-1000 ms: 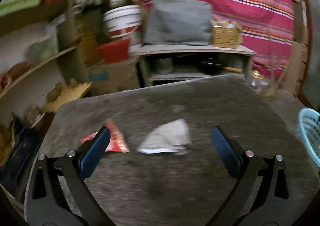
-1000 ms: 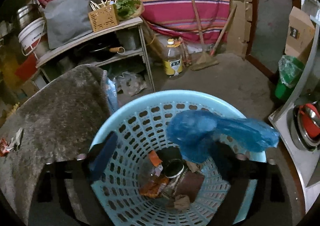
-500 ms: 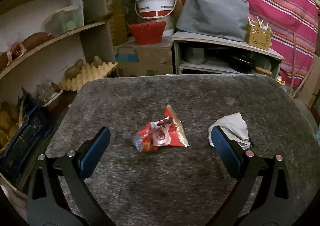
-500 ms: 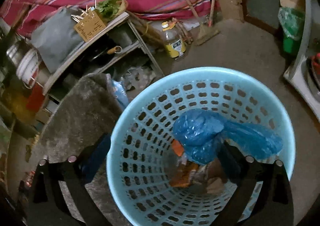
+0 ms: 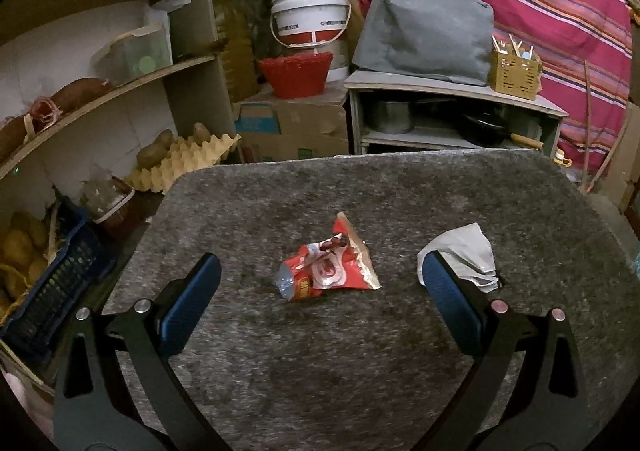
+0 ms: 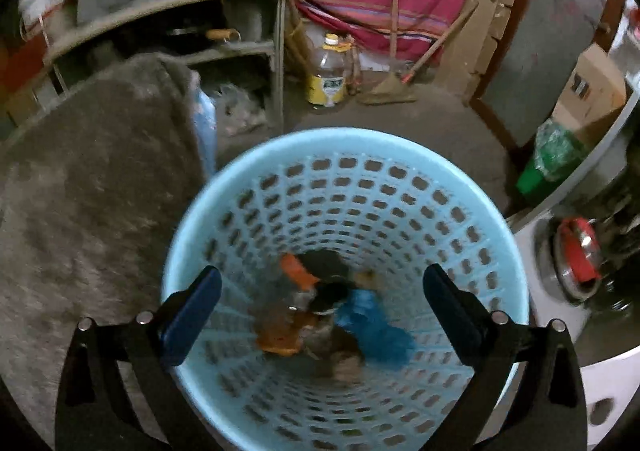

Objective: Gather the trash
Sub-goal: 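Return to the table and grasp the red printed snack bag with the left tool, then grasp the white cloth with the right tool while the left tool holds the snack bag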

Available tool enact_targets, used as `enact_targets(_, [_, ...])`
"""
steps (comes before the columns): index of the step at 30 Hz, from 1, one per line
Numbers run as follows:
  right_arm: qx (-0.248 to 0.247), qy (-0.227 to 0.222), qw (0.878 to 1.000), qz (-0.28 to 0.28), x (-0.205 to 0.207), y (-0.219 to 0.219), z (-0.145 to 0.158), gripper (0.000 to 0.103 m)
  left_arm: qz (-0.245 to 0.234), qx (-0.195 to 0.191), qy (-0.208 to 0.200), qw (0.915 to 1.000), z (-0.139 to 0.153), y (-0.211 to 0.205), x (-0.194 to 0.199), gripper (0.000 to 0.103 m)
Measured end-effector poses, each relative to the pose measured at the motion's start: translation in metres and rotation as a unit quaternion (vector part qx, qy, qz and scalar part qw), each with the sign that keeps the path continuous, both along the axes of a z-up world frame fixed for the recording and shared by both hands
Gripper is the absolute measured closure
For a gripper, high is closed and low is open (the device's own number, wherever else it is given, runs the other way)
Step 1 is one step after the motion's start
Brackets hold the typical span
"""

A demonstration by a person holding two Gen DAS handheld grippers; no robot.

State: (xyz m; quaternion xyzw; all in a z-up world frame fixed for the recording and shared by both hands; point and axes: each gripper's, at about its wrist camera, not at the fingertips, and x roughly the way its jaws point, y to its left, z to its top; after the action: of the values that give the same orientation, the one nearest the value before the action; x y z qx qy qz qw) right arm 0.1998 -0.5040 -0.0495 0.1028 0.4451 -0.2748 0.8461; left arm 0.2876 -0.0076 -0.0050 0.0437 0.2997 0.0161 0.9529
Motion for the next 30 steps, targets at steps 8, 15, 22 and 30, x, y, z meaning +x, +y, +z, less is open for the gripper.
enact_targets(8, [0.050,-0.100,0.994,0.015,0.013,0.024,0.012,0.004,0.025,-0.010,0.018,0.9995,-0.015,0.019,0.022,0.006])
enact_targets(15, [0.037,-0.121,0.988,0.092,0.060,0.095,0.017,0.004,0.013,-0.027,0.052,0.9982,-0.039,0.027,0.063,0.016])
enact_targets(22, [-0.009,-0.119,0.975,0.186,0.097,0.181,0.023,0.004,-0.031,-0.056,0.103,0.9926,-0.068,0.030,0.082,0.071])
enact_targets(30, [0.026,-0.109,0.965,0.237,0.125,0.255,0.013,0.004,-0.033,-0.061,0.072,0.9950,-0.051,0.050,0.057,0.088])
